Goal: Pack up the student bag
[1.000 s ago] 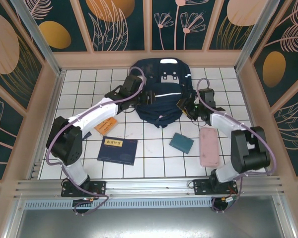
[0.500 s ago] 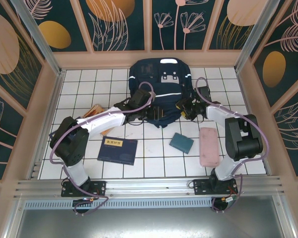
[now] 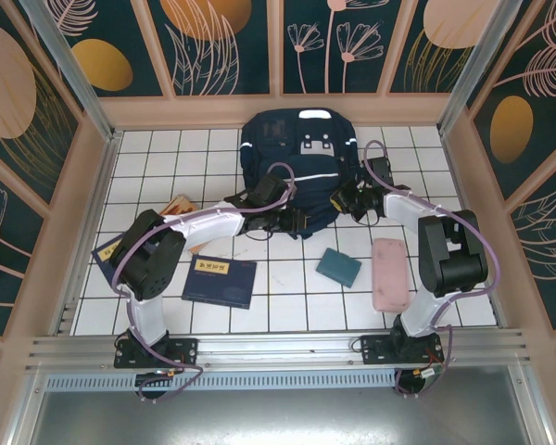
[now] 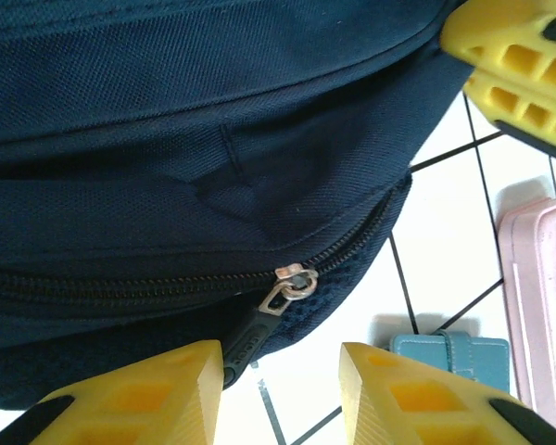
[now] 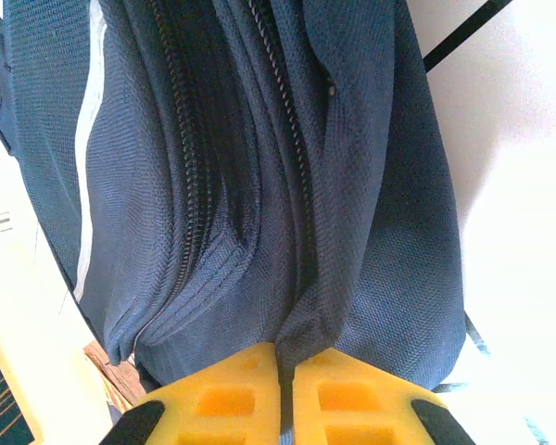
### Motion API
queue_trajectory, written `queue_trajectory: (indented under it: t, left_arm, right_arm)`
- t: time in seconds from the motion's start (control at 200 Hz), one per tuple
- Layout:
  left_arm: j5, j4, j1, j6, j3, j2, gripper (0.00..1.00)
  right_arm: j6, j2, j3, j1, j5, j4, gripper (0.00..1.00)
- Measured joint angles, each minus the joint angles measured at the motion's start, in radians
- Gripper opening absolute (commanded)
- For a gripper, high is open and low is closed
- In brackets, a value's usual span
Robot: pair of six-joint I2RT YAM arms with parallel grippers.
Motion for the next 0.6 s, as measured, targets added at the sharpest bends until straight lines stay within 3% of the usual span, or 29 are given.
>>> queue_trajectory:
  t: [0.275,0.41,0.6]
  left_arm:
    - [-0.032,-0.008,-0.001,0.001,0.024,0.04,0.48]
    - [-0.038,-0.014,-0.003,0.005,0.039,0.049,0.38]
    - [-0.029,-0.014,-0.003,0.011,0.044,0.06,0.36]
  right_arm:
    - [-0.006,0.0,0.0,0.0,-0.005,0.0,0.08]
    - [-0.01,0.0,0.0,0.0,-0.005,0.0,0.07]
    - [-0.021,0.0,0.0,0.0,-0.005,0.0,0.07]
